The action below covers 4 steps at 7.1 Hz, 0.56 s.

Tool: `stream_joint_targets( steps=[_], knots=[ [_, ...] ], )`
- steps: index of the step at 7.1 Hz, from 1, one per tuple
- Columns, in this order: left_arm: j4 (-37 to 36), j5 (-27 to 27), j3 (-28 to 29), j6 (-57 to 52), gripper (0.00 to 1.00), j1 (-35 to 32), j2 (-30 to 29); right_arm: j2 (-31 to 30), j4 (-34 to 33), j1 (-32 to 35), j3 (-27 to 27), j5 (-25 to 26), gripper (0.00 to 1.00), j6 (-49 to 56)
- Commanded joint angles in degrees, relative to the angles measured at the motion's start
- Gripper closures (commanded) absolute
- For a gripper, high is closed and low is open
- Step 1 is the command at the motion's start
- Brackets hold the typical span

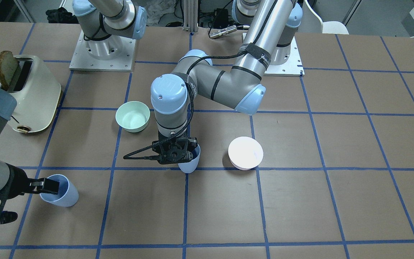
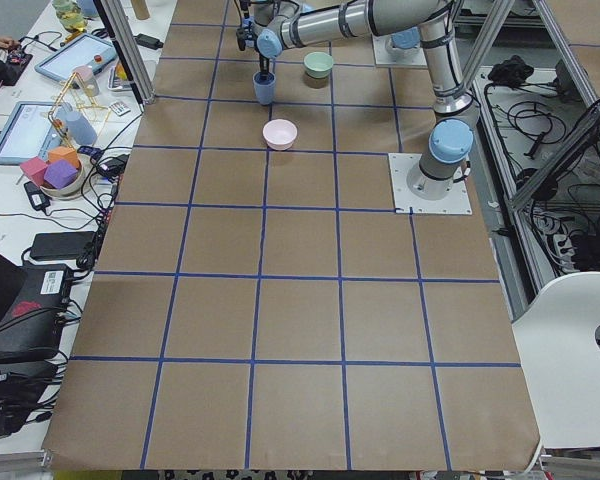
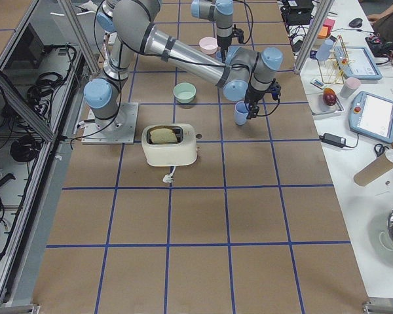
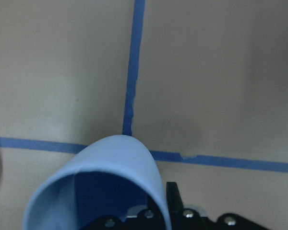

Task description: Stack blue cups with both arms

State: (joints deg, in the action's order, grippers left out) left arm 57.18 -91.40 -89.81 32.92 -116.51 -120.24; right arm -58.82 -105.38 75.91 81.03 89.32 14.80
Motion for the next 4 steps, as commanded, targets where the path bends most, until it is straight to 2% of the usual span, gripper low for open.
stream_joint_targets(
  steps=[1,2,3,4],
  knots=[
    [1.1,1.9,3.0,-0.4,0.00,2.5,2.4,0.9,0.0,-0.3,0.0,-0.5,0.31,0.5],
    [5.0,2.6,5.8,-0.7,0.00,4.9,4.4,1.4,0.0,-0.3,0.0,-0.3,0.60,0.7],
    [12.2,3.9,9.1,-4.0,0.00,7.5,7.0,1.5,0.3,-0.3,0.0,-0.4,0.88,0.9],
    [19.9,3.3,11.4,-11.0,0.00,10.0,11.0,1.4,1.0,-0.3,-0.1,-0.6,1.00,0.9]
  ],
)
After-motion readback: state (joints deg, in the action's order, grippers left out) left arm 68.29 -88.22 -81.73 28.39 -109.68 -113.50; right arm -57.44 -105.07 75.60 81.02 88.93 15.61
